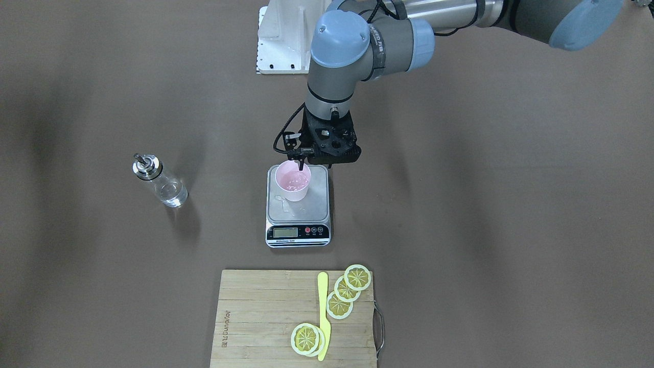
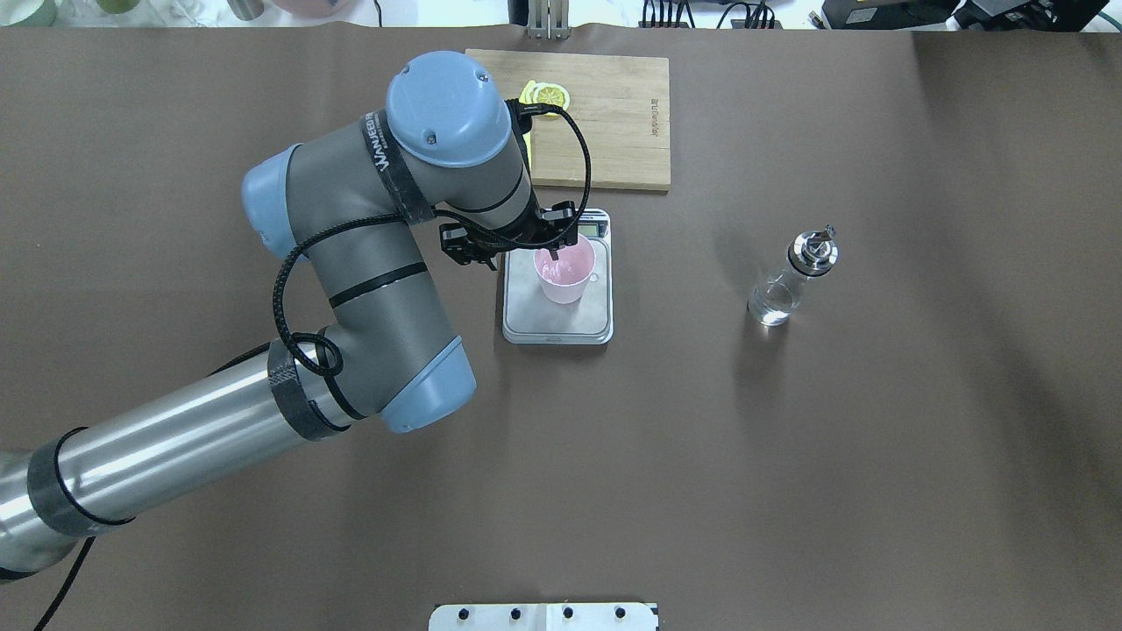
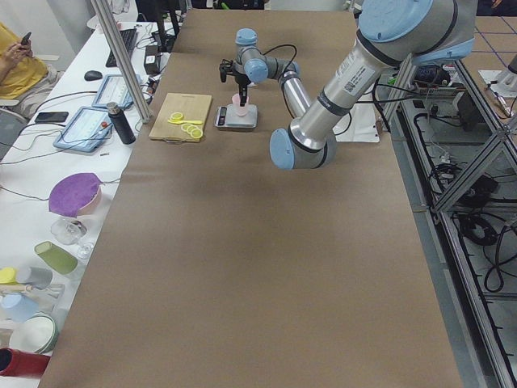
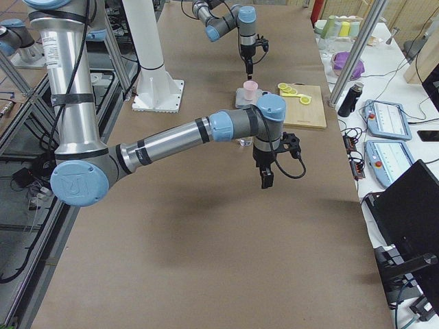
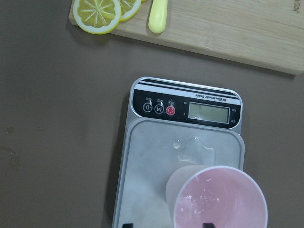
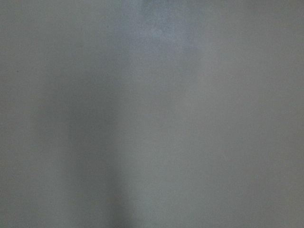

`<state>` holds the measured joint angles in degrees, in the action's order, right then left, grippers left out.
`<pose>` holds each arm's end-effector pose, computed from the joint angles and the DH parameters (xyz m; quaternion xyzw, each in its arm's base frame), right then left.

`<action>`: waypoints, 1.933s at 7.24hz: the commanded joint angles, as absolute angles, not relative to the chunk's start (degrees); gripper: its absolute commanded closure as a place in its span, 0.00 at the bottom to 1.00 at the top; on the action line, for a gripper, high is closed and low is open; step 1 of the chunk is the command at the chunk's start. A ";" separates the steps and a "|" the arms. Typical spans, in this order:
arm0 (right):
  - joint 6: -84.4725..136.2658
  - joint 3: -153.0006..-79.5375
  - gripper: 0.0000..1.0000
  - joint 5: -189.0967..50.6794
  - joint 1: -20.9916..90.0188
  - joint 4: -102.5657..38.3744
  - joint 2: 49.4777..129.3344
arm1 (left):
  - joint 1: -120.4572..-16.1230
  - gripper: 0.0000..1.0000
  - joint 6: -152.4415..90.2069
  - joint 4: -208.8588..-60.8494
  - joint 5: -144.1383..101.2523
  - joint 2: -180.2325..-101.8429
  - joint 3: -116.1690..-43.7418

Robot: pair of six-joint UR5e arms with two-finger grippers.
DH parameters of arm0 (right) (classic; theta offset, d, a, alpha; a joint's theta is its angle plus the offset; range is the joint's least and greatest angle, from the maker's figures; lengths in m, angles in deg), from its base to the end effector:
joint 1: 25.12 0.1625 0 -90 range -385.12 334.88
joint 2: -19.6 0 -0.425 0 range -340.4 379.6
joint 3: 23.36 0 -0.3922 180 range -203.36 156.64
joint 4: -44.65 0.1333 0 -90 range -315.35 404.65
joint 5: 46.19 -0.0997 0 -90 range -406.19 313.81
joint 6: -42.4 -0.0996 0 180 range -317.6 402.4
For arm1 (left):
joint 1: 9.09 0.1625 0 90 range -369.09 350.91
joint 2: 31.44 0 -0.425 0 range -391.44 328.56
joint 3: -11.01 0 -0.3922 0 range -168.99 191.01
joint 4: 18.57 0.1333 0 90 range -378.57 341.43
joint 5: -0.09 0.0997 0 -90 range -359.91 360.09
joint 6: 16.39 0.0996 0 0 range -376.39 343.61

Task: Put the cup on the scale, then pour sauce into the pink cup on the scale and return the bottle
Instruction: 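Open the left gripper and withdraw it while the right arm reaches in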

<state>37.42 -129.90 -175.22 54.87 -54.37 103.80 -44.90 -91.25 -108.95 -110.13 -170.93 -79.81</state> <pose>-0.0210 -0.5249 0.4886 0.0651 -0.3432 -0.0798 0.9336 0.5172 -0.4951 0.1188 0.0380 0.4487 -0.0857 0.8888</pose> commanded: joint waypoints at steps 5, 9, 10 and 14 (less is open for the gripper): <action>34.14 -134.10 0.02 -176.11 43.20 -34.33 106.16 | -61.01 0.02 -71.62 -100.84 -123.46 -161.36 -91.03; 19.35 -131.48 0.02 -166.63 33.80 0.01 113.55 | -62.88 0.02 -69.38 -100.75 -123.84 -160.64 -90.94; 19.02 -127.55 0.02 -161.29 30.55 11.40 116.25 | -63.06 0.02 -69.21 -100.84 -123.84 -159.86 -90.94; 11.16 -115.83 0.01 -149.77 21.86 36.43 115.84 | -63.24 0.02 -69.21 -100.84 -123.84 -159.76 -91.11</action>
